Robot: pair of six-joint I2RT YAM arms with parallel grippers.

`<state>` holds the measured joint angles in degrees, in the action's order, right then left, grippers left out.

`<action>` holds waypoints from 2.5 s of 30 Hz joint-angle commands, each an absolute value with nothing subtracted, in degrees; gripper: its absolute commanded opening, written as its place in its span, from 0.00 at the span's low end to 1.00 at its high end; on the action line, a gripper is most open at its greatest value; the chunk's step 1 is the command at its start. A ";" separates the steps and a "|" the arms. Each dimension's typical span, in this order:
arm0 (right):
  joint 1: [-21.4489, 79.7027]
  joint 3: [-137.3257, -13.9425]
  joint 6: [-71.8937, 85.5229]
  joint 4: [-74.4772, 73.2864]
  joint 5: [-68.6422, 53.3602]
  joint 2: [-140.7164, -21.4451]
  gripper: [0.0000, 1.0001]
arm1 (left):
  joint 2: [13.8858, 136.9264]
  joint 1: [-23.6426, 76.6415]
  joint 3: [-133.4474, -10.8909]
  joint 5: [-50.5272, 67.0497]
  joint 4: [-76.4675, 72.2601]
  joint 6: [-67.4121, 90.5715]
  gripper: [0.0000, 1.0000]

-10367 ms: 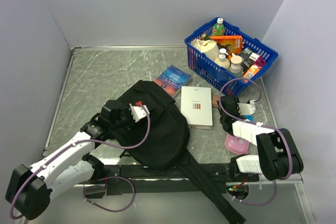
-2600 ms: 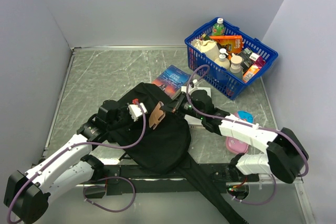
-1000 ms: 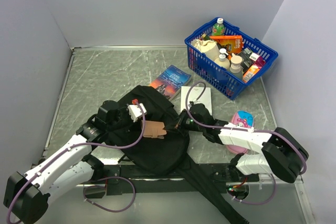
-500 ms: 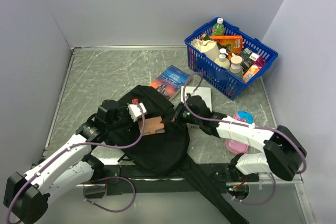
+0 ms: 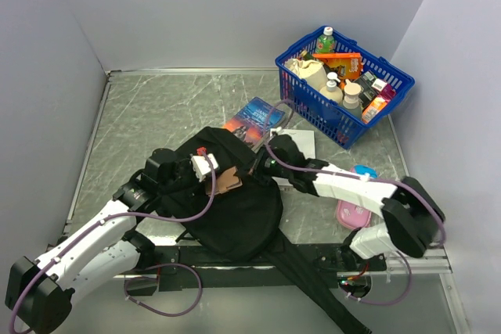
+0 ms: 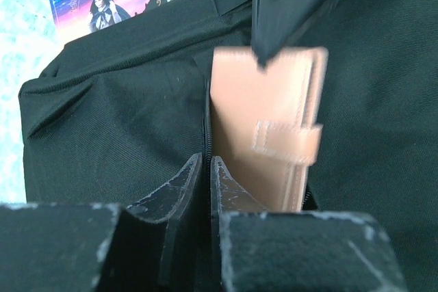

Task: Pack the student bag
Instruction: Place the personal item in the student bag.

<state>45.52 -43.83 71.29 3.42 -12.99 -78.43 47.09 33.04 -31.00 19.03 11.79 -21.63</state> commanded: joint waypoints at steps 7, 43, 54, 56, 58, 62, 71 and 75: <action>51.59 -52.90 72.86 5.80 -9.76 -88.15 0.00 | 46.41 33.49 -34.28 22.33 6.77 -19.95 0.14; 50.89 -52.04 59.49 -9.34 -9.13 -82.79 0.57 | 45.88 33.49 -27.87 22.07 12.57 -26.63 0.28; 50.54 -52.74 61.00 -4.13 -12.66 -87.98 0.52 | 47.72 33.49 -25.58 17.76 8.35 -29.08 0.42; 50.54 -52.38 61.08 -3.52 -12.74 -88.42 0.52 | 48.08 33.49 -24.96 14.79 6.51 -29.62 0.43; 50.54 -51.86 61.43 -2.46 -12.92 -88.68 0.52 | 48.43 33.57 -24.35 13.10 4.49 -30.14 0.44; 50.54 -51.68 61.61 -1.32 -13.18 -89.82 0.51 | 49.92 33.57 -23.82 10.64 4.30 -31.11 0.46; 50.54 -51.68 61.79 -0.18 -14.06 -91.75 0.48 | 50.71 33.49 -22.77 11.96 5.45 -32.25 0.46; 50.54 -51.07 62.23 1.58 -14.50 -92.37 0.46 | 50.98 33.49 -21.80 10.11 2.83 -33.13 0.34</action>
